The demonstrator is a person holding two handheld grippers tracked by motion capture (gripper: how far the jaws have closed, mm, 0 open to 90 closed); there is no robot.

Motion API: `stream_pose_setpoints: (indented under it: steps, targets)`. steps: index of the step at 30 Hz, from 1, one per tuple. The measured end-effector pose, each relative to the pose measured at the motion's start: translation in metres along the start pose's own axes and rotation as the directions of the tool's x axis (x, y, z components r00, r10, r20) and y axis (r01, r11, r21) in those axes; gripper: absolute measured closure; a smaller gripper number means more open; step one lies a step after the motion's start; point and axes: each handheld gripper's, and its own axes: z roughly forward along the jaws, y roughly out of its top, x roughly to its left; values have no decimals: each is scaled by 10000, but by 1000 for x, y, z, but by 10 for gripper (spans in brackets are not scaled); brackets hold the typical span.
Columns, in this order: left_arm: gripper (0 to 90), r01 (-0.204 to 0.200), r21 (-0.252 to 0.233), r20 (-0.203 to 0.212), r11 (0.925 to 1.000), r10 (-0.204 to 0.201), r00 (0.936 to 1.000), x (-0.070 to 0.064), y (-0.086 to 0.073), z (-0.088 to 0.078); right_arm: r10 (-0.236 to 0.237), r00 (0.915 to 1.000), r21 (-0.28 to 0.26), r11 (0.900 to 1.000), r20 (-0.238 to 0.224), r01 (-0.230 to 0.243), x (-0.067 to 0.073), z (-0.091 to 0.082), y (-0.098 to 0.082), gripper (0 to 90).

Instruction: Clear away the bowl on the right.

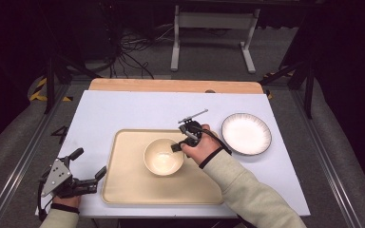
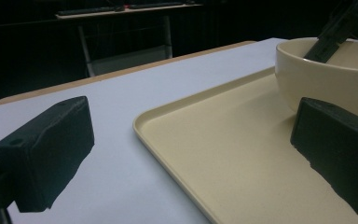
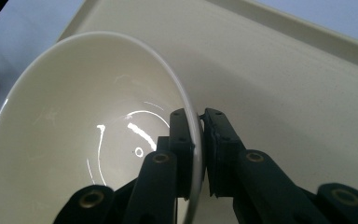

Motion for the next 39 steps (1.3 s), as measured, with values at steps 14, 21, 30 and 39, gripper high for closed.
stream_pose_setpoints:
  steps: [14, 21, 30, 39]
  targets:
    - [2, -4, 32, 1, 10000, 4, 10000, 0, 0, 0, 64, 9999, 331, 9994, 83, -67, -4, 16, -4, 824]
    - [2, 0, 3, -2, 10000, 0, 10000, 0, 0, 0, 52, 10000, 358, 9993, -80, -49, -8, 17, -5, 821]
    - [2, -5, -16, -1, 10000, 5, 10000, 0, 0, 0, -93, 9997, 134, 9999, -216, 96, -10, 15, -4, 735]
    - [2, -4, 22, -8, 10000, 4, 10000, 0, 0, 0, -264, 9994, -648, 9976, -215, 249, -7, 3, -4, 588]
